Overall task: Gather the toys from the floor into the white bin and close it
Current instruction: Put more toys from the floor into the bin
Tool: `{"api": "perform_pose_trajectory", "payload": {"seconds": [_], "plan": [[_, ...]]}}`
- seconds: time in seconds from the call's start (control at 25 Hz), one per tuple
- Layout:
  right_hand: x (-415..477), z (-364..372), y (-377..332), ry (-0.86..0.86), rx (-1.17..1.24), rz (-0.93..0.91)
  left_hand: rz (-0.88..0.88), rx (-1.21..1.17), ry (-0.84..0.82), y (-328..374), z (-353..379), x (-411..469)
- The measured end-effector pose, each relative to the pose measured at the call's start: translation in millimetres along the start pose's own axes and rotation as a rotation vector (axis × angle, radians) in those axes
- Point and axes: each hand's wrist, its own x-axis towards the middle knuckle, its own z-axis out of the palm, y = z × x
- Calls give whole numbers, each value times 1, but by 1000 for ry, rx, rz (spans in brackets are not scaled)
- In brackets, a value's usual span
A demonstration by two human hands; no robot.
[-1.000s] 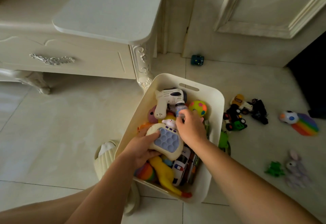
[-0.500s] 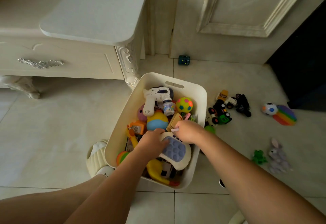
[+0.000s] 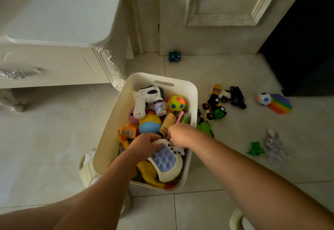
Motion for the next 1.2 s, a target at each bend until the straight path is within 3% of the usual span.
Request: {"api": "perform_pose_trajectory", "payload": {"seconds": [0.16, 0.32, 0.4, 0.52, 0.68, 0.8, 0.88, 1.08, 1.16, 1.2], "plan": [[-13, -11, 4, 130, 163, -84, 11, -18, 46, 20, -7, 4], [-40, -25, 30, 631, 581, -81, 163, -129, 387, 86, -3, -1], [-53, -22, 65, 797, 791, 49, 280, -208, 470, 124, 10, -4], [-68, -4, 137, 861, 1022, 316, 435, -279, 342, 160, 47, -1], [-76, 45, 240, 856, 1039, 654, 339, -201, 14, 172, 110, 23], [-75, 79, 296, 808, 852, 868, 221, -174, -101, 169, 141, 49], [-71, 92, 321, 655, 675, 919, 150, -211, -149, 169, 153, 65], [-44, 108, 358, 283, 586, 863, 46, -350, -257, 178, 174, 98], [-37, 118, 367, 264, 592, 890, 4, -304, -247, 181, 177, 106], [-36, 123, 370, 337, 643, 924, -19, -307, -244, 182, 178, 110]]}}
